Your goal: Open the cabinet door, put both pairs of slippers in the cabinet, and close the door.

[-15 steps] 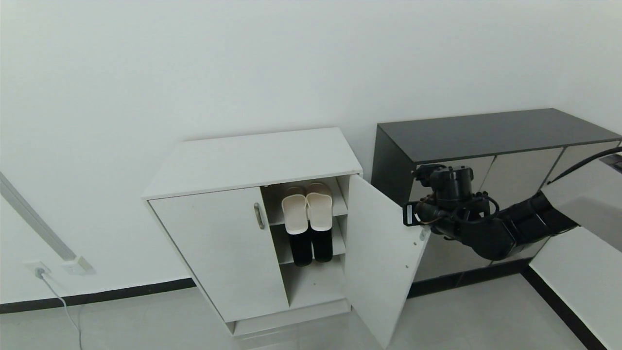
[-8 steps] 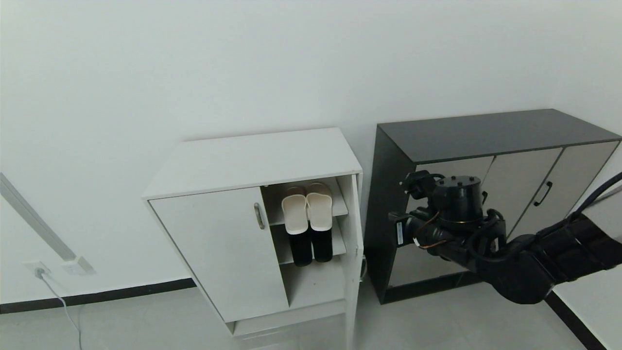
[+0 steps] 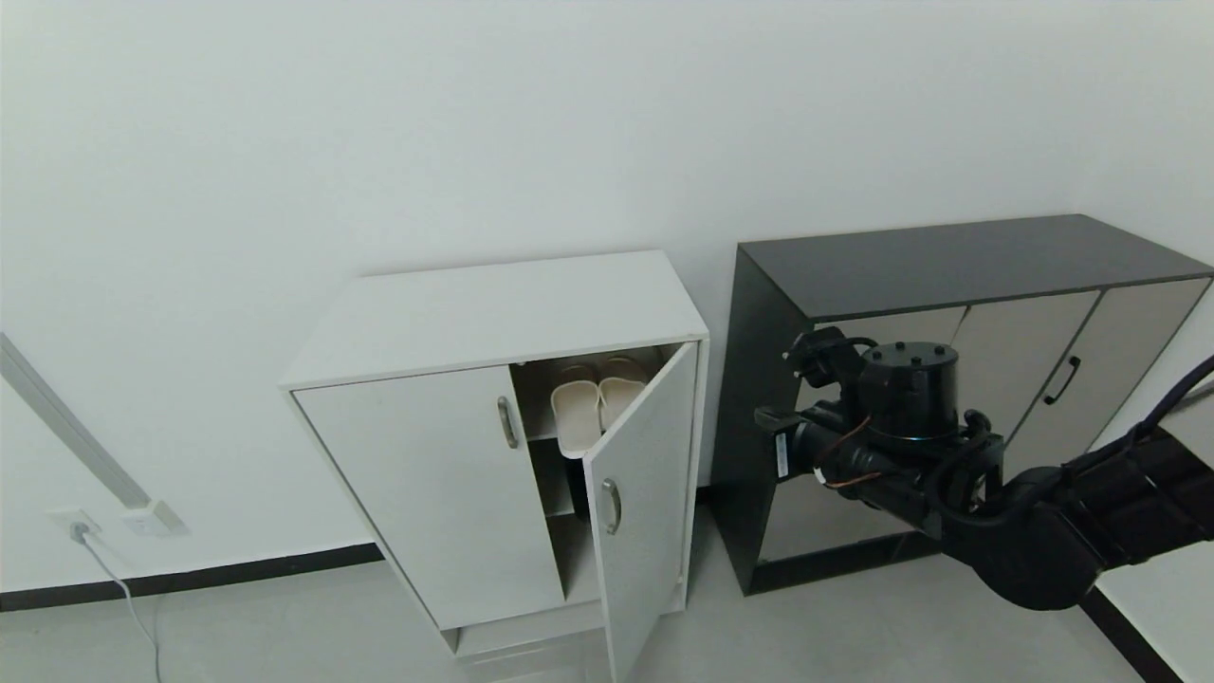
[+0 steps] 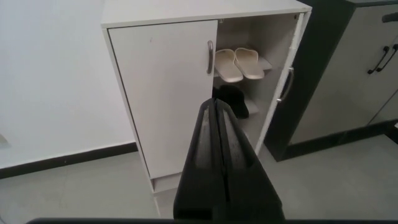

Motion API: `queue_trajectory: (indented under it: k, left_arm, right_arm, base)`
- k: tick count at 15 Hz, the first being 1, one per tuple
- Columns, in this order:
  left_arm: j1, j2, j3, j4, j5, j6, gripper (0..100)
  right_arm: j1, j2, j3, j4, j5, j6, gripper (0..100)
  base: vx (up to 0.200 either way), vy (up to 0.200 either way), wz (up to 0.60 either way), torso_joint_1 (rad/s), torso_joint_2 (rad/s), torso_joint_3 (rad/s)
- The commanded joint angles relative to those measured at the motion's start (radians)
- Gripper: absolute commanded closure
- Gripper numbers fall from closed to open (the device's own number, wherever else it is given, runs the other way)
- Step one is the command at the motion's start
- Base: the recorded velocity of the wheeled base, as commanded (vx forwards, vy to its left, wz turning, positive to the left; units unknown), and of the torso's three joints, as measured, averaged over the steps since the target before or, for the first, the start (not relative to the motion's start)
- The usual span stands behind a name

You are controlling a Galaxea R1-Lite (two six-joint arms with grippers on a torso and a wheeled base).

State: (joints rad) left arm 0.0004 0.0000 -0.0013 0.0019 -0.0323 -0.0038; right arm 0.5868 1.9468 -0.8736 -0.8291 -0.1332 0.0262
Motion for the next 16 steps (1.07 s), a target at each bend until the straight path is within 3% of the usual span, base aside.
queue_trajectory:
  k: [1,3,6,9,16]
  left_arm:
    - [0.001,0.0,0.0,0.0,0.0,-0.001,100]
    - [0.001,0.0,0.0,0.0,0.0,0.001,100]
    - [0.001,0.0,0.0,0.0,0.0,0.001,100]
    - [0.001,0.0,0.0,0.0,0.0,0.001,100]
    - [0.001,0.002,0.0,0.0,-0.001,0.004,100]
  right_arm:
    - [0.005,0.023,0.001,-0.008,0.001,0.001,100]
    - [0.011,0.052,0.025,-0.059,0.035,0.006,100]
    - [0.008,0.11,0.053,-0.222,0.072,-0.005,100]
    - [0.01,0.104,0.091,-0.226,0.073,-0.005,100]
    - [0.053,0.004,0.314,-0.229,0.083,0.005,100]
  base:
    - [0.0,0.0,0.6,-0.007,0.0,0.002]
    - [0.0,0.0,0.6,0.01,0.01,0.002]
    - [0.0,0.0,0.0,0.0,0.0,0.0]
    - [0.0,0.0,0.0,0.0,0.0,0.0]
    - [0.0,0.0,0.0,0.0,0.0,0.0]
